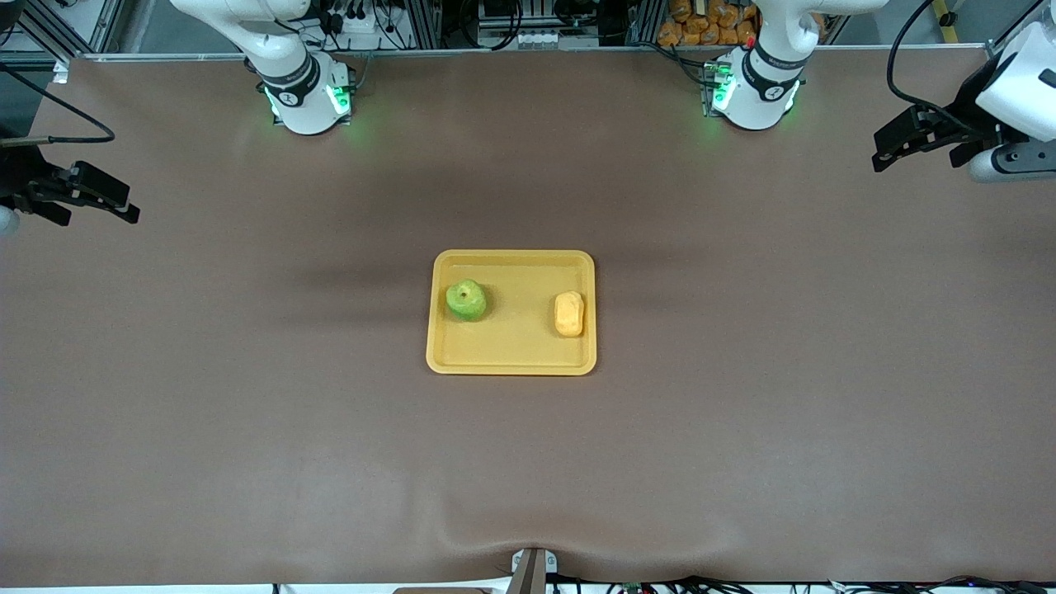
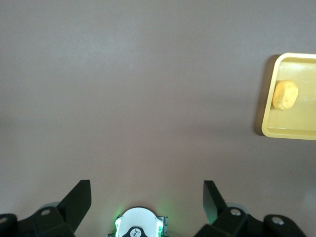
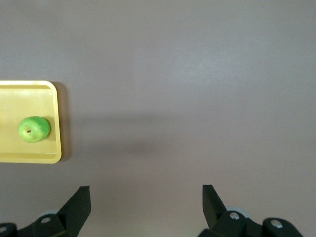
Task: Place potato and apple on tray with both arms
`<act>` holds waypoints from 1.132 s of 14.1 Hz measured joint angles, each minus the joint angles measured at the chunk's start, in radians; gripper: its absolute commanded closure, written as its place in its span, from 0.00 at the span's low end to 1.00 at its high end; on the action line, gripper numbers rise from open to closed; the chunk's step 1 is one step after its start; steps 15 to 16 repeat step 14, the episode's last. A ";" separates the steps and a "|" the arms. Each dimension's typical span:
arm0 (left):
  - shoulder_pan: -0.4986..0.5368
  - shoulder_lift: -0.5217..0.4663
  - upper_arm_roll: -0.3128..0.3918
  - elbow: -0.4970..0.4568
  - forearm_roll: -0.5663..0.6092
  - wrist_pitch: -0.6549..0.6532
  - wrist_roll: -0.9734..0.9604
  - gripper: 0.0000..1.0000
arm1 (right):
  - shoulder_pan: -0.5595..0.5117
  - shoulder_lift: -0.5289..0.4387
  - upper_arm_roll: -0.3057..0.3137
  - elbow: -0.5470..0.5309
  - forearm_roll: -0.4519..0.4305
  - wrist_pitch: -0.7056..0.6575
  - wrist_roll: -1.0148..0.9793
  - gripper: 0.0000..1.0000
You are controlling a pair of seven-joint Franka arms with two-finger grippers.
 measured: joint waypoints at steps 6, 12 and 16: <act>0.011 -0.001 0.006 0.010 0.000 -0.018 0.010 0.00 | 0.019 -0.006 -0.044 0.004 0.000 -0.033 -0.001 0.00; 0.011 -0.001 0.006 0.011 0.000 -0.030 0.010 0.00 | 0.019 -0.008 -0.085 0.009 -0.006 -0.087 0.046 0.00; 0.011 -0.001 0.006 0.011 0.000 -0.038 0.010 0.00 | 0.019 -0.017 -0.088 0.010 -0.007 -0.087 0.059 0.00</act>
